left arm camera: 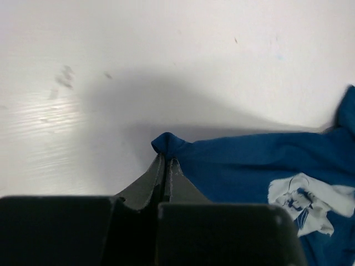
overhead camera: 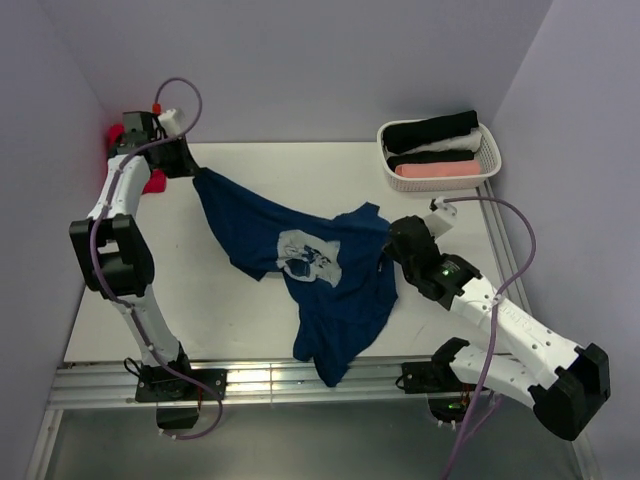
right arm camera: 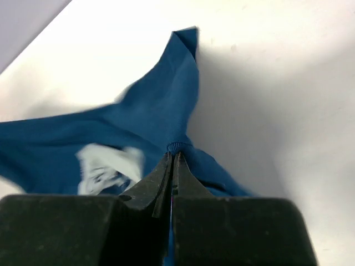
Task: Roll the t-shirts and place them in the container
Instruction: Flatten the tshirt
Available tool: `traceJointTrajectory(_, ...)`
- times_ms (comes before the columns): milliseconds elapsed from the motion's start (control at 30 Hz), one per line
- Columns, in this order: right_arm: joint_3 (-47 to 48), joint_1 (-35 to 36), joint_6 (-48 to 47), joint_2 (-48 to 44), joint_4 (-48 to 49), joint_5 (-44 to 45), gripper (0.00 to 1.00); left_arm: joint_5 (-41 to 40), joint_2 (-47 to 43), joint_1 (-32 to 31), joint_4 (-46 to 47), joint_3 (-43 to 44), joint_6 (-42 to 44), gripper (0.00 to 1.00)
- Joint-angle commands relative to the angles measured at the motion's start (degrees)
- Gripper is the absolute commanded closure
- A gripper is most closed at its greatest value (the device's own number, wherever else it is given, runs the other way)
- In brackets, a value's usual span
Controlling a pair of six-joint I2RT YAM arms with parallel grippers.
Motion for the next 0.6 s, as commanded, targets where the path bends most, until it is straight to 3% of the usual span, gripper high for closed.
traceJointTrajectory(0, 5.41, -1.64, -3.72, 0.03, -5.58, 5.86, 1.00, -2.36, -5.25, 1.18, -1.48, 3.02, 1.95, 1.00)
traceJointTrajectory(100, 6.74, -5.93, -6.87, 0.82, -4.89, 3.52, 1.00, -5.53, -2.56, 1.10, -1.99, 6.52, 2.12, 1.00)
traceJointTrajectory(333, 12.45, -17.63, -13.38, 12.24, -0.85, -0.89, 1.00, -7.47, 18.28, 0.22, -13.77, 35.23, 0.98, 1.00)
traceJointTrajectory(567, 17.72, -22.73, -14.44, 24.63, 2.50, -1.33, 1.00, -8.78, 19.00, -4.35, -2.09, 28.95, 0.36, 1.00)
